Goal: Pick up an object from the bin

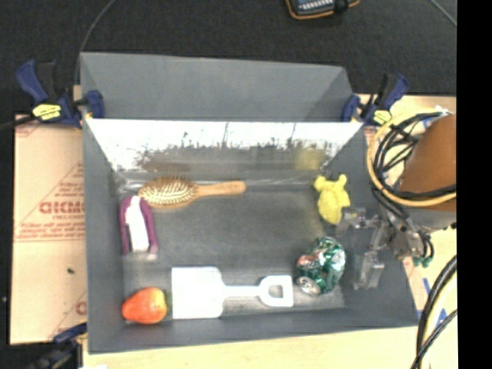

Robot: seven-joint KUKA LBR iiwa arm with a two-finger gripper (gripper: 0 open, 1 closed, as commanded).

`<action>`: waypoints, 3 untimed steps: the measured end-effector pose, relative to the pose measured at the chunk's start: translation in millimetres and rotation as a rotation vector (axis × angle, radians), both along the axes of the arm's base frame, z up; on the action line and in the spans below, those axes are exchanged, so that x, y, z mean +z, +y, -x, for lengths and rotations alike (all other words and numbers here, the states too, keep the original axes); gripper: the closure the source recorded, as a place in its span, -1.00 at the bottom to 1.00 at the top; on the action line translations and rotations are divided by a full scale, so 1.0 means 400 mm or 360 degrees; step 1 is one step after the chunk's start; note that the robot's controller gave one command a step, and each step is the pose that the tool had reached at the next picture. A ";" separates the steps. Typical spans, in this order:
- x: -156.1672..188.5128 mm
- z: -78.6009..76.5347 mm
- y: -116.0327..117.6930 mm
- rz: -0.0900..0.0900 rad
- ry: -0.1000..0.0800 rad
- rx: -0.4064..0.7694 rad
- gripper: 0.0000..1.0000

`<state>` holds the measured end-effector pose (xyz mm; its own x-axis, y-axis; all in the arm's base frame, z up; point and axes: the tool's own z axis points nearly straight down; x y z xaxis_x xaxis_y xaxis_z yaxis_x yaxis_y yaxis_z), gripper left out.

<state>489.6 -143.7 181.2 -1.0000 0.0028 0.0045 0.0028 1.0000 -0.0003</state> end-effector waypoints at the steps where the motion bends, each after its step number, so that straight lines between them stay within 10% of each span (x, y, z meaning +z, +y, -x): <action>1: 0.009 -0.005 0.001 0.0003 -0.0012 0.0008 -1.00; 2: -0.267 -0.062 -0.015 -0.0012 -0.0029 0.1002 -1.00; 3: -0.115 -0.061 -0.030 0.0003 -0.0015 0.0839 -1.00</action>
Offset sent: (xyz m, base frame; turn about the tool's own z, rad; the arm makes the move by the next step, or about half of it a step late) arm 0.0199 -0.0128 -0.1112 -0.6364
